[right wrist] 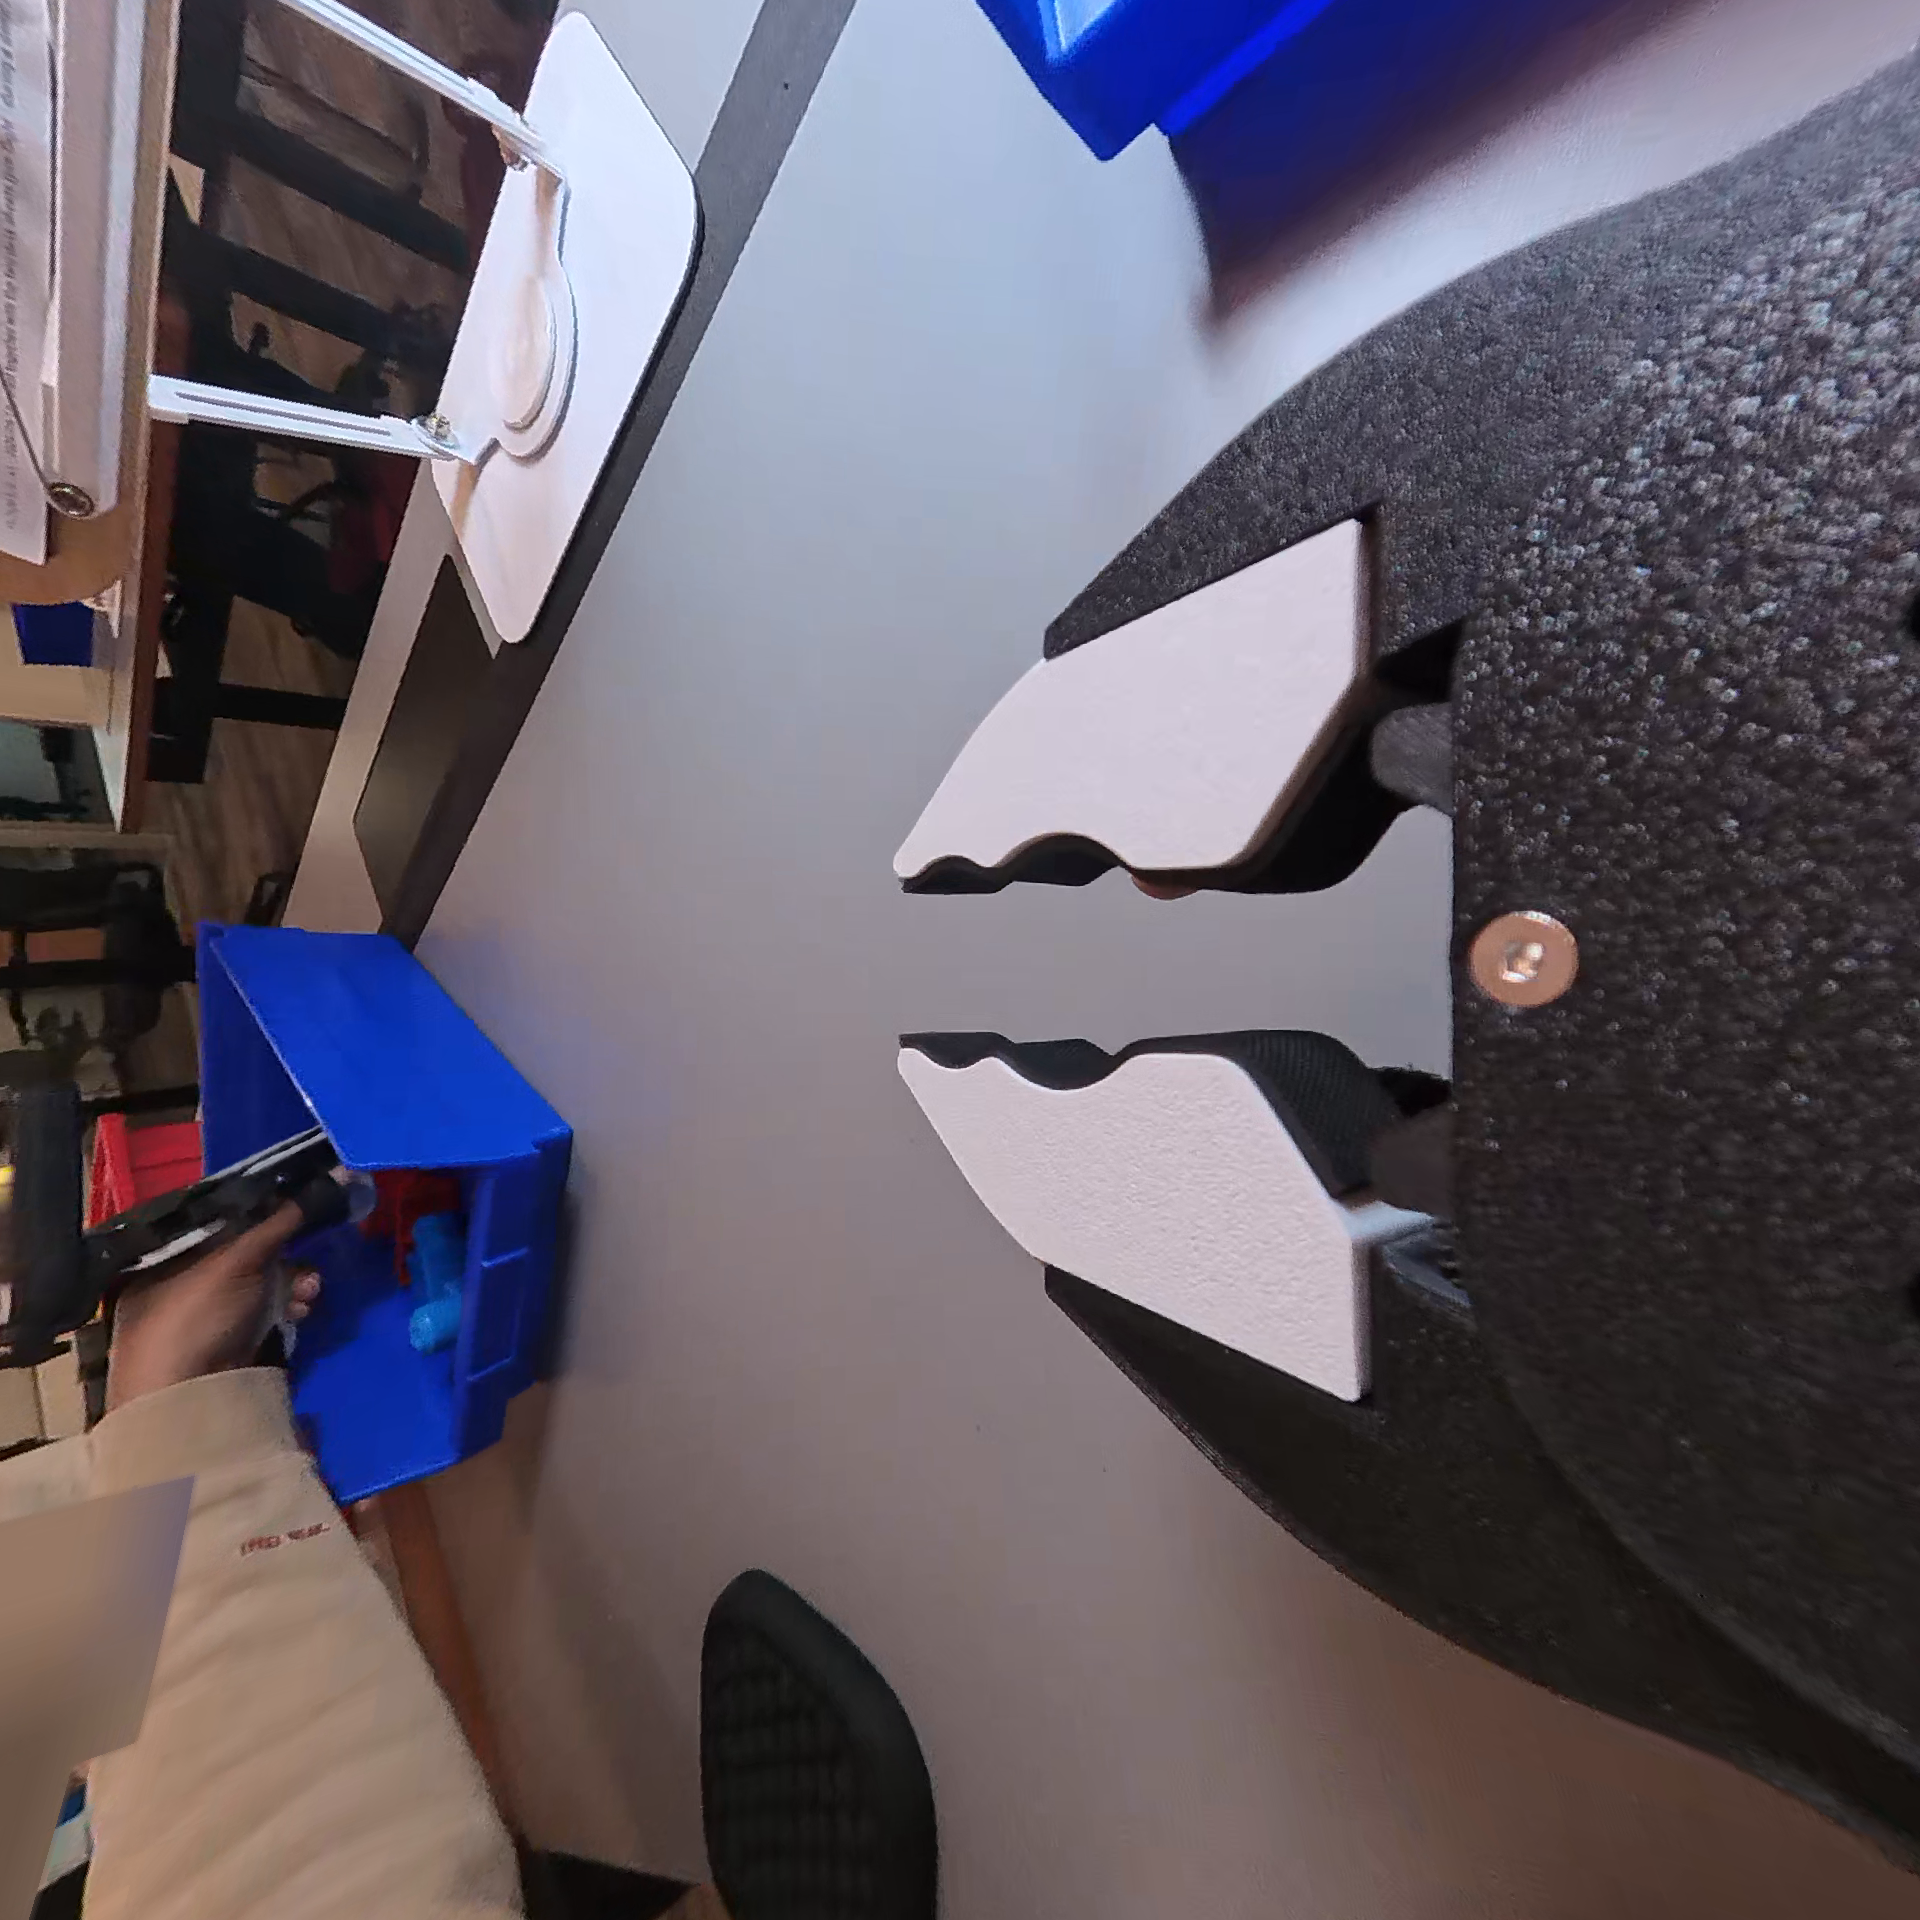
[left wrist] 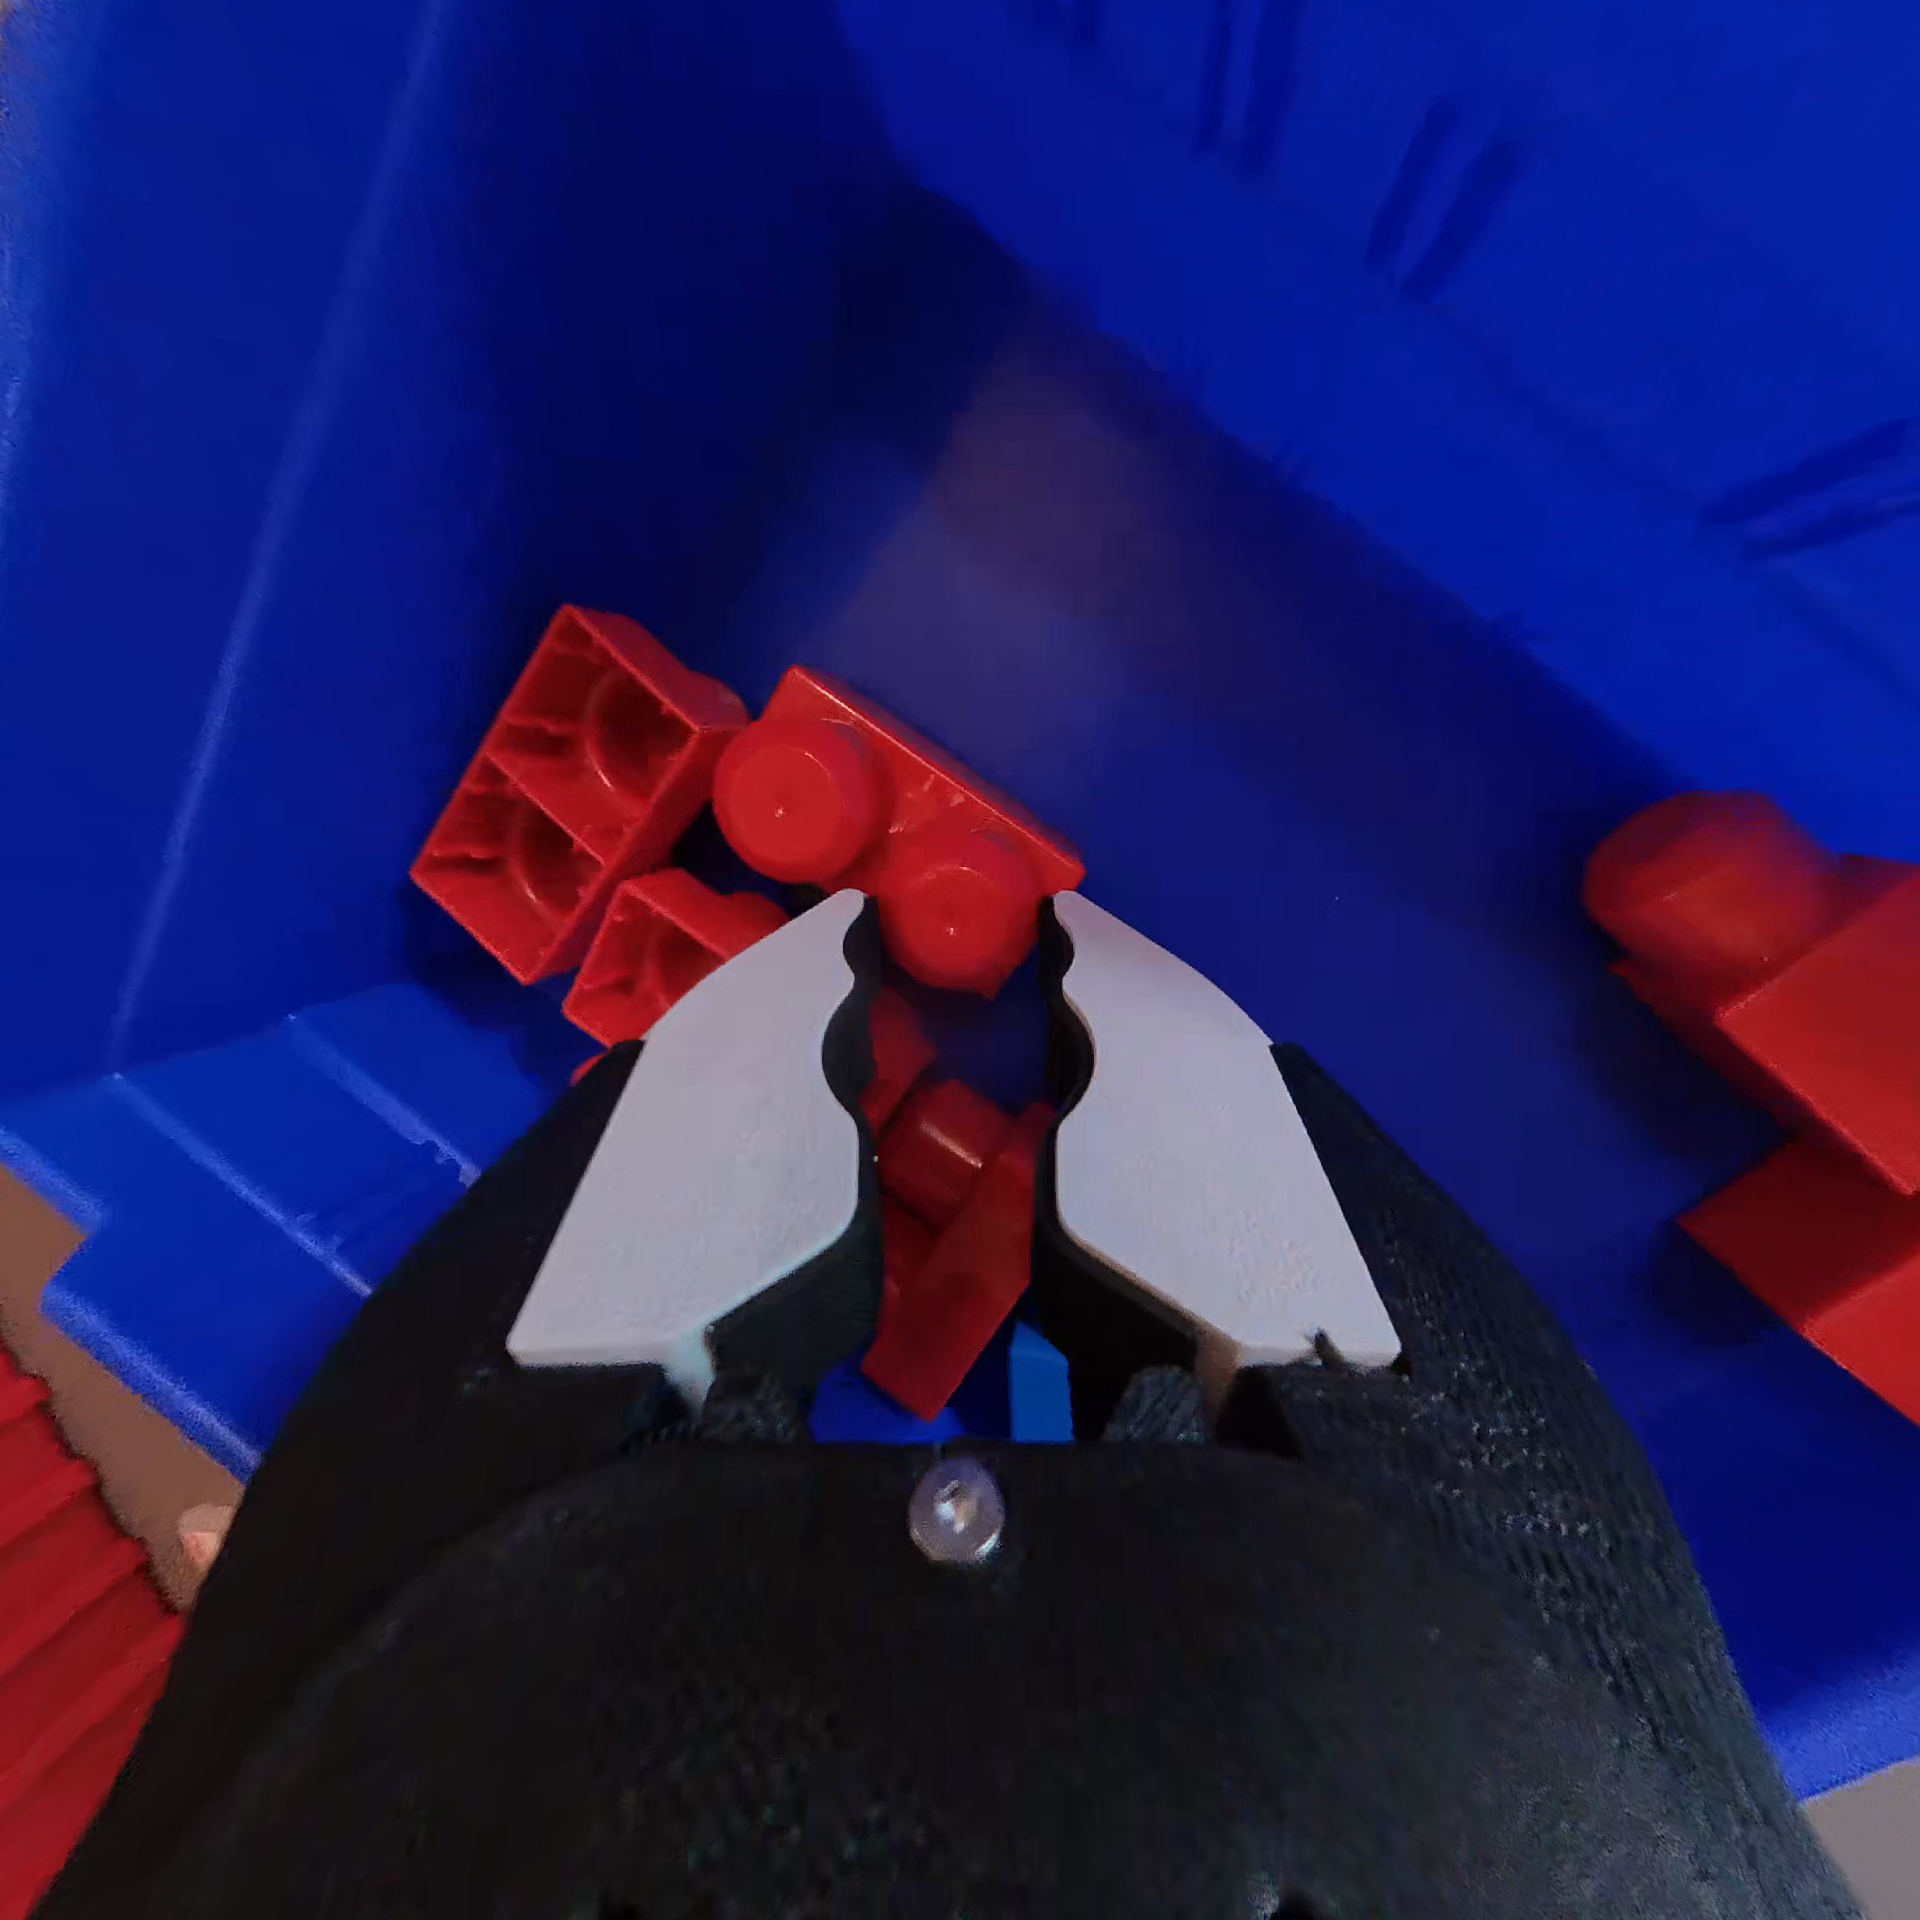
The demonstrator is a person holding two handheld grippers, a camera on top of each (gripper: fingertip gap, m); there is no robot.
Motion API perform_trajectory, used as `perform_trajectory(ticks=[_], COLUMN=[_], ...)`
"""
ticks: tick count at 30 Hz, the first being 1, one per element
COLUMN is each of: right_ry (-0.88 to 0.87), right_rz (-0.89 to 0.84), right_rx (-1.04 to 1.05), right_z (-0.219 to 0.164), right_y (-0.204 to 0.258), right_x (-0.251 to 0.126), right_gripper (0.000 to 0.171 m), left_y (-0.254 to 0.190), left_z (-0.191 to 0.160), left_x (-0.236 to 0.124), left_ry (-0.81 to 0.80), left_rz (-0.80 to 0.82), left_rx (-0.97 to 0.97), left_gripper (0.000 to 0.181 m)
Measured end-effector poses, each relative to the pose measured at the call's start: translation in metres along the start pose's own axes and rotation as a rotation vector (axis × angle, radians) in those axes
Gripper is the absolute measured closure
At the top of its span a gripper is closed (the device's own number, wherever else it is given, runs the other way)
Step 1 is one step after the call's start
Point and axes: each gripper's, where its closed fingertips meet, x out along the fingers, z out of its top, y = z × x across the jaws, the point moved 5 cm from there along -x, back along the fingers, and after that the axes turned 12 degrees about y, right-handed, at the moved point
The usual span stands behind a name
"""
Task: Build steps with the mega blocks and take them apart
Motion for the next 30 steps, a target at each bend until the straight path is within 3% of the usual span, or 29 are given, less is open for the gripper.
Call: perform_trajectory(ticks=[1, 5, 9, 11, 16, 20, 23, 25, 28, 30], right_ry=[0.001, -0.015, -0.047, -0.037, 0.073, 0.17, 0.199, 0.238, 0.27, 0.376], right_rz=[0.002, -0.018, 0.024, 0.091, 0.27, 0.368, 0.385, 0.323, 0.276, 0.172], right_rx=[-0.002, -0.059, -0.131, -0.153, -0.275, -0.4, -0.451, -0.47, -0.405, -0.446], right_z=[0.0, 0.001, 0.006, 0.007, -0.005, -0.023, -0.032, -0.034, -0.036, -0.047], right_y=[0.001, 0.006, 0.017, 0.028, 0.072, 0.107, 0.117, 0.109, 0.095, 0.084], right_x=[0.0, -0.006, -0.004, 0.002, 0.025, 0.045, 0.049, 0.047, 0.044, 0.049], right_gripper=[0.146, 0.146, 0.143, 0.138, 0.113, 0.101, 0.119, 0.132, 0.132, 0.132], left_y=[-0.002, -0.029, -0.137, -0.2, -0.345, -0.417, -0.435, -0.428, -0.377, -0.312], left_z=[-0.001, 0.0, -0.029, -0.054, -0.103, -0.123, -0.123, -0.112, -0.078, -0.044], left_x=[-0.002, -0.053, -0.137, -0.161, -0.151, -0.137, -0.145, -0.149, -0.16, -0.163], left_ry=[-0.001, -0.241, -0.618, -0.672, -0.628, -0.603, -0.627, -0.67, -0.736, -0.775], left_rz=[0.021, 0.077, -0.058, -0.157, -0.344, -0.438, -0.482, -0.469, -0.483, -0.373], left_rx=[0.029, 0.236, 0.736, 0.936, 1.367, 1.587, 1.646, 1.565, 1.288, 1.008], left_gripper=[0.151, 0.151, 0.152, 0.152, 0.152, 0.152, 0.153, 0.155, 0.145, 0.144])
